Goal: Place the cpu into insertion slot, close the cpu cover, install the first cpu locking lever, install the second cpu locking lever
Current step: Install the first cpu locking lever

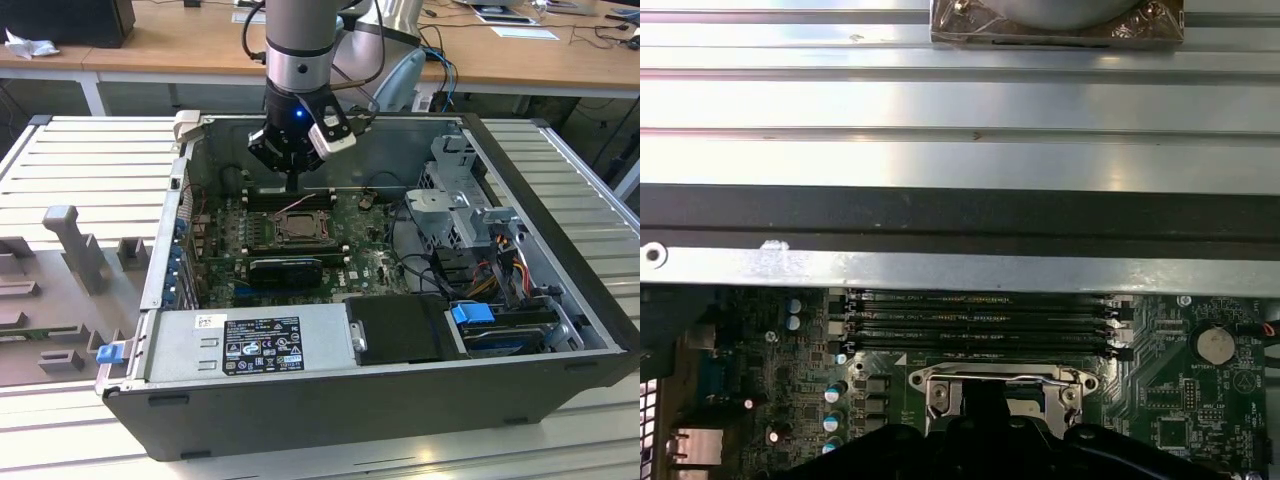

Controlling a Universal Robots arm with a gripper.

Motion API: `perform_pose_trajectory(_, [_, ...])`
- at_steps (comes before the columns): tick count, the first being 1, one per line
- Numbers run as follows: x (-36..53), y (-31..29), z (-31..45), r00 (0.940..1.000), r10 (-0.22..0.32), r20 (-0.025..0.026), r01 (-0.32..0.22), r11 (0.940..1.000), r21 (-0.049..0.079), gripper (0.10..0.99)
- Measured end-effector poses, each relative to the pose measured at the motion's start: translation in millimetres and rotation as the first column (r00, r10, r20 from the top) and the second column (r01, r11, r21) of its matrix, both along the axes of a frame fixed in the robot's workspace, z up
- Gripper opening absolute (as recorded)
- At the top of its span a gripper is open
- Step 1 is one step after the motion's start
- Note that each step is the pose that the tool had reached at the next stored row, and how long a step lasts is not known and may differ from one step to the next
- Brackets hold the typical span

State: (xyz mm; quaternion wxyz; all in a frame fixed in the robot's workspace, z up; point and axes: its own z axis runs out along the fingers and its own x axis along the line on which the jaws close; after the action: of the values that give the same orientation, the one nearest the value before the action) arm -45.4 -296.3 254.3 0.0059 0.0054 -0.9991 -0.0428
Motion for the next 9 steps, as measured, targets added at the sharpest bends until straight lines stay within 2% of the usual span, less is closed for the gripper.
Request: perform_pose_trajectory(9, [5.0,0.0,-0.1,1.0,0.0,0.0,0.0,1.0,0.0,0.106])
